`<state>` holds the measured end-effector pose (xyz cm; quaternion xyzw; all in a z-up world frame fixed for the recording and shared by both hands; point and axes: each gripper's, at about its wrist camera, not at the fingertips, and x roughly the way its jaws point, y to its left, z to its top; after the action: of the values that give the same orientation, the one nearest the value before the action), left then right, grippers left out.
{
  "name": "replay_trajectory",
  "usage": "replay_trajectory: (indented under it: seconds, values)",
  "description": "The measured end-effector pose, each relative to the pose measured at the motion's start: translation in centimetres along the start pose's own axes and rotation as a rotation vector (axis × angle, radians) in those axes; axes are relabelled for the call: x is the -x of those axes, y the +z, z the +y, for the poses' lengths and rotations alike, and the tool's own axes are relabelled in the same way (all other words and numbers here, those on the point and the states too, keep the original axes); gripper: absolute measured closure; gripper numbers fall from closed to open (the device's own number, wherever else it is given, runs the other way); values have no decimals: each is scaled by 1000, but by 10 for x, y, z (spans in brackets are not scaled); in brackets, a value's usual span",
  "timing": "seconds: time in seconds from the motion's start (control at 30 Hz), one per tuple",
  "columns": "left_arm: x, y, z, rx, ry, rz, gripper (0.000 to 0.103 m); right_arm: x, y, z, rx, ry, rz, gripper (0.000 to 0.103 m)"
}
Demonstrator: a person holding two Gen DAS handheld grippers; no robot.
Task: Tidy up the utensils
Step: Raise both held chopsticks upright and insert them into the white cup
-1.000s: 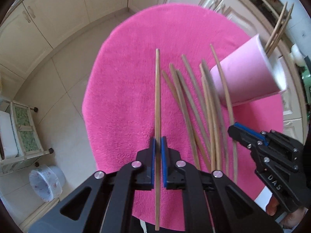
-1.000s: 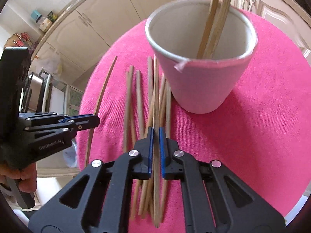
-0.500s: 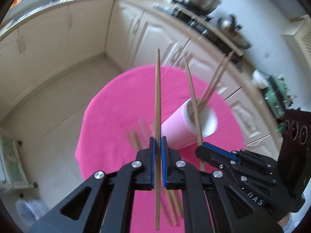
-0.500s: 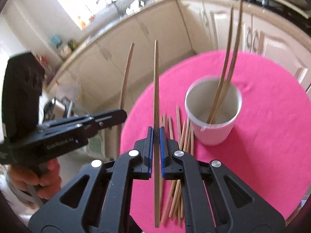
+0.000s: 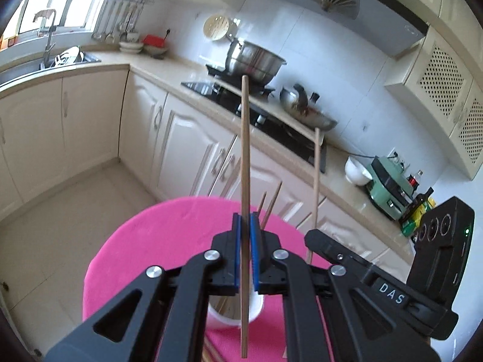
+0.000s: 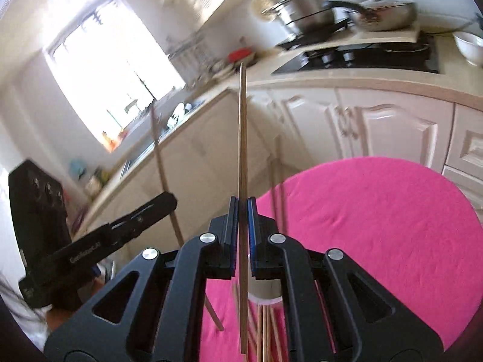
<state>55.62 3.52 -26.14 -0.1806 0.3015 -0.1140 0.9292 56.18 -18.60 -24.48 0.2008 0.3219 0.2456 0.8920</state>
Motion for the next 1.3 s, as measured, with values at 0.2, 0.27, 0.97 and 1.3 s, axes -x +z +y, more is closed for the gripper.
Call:
replay_trajectory:
  seconds: [0.2,0.27,0.97,1.3]
  values:
    - [-23,4,4,8,33,-43,97,-8,13,-23,-61,-39,-147,97]
    - [-32,2,8,7,44,-42,97,-20,12,-28,-86,-43,-163,96]
    - [-35,-37,23,-66,96,15,97,-13,-42,-12,106,-135,-74,96]
    - [-19,-55,23,-81,112,55,96,-3,-71,13,248,-206,-31,96]
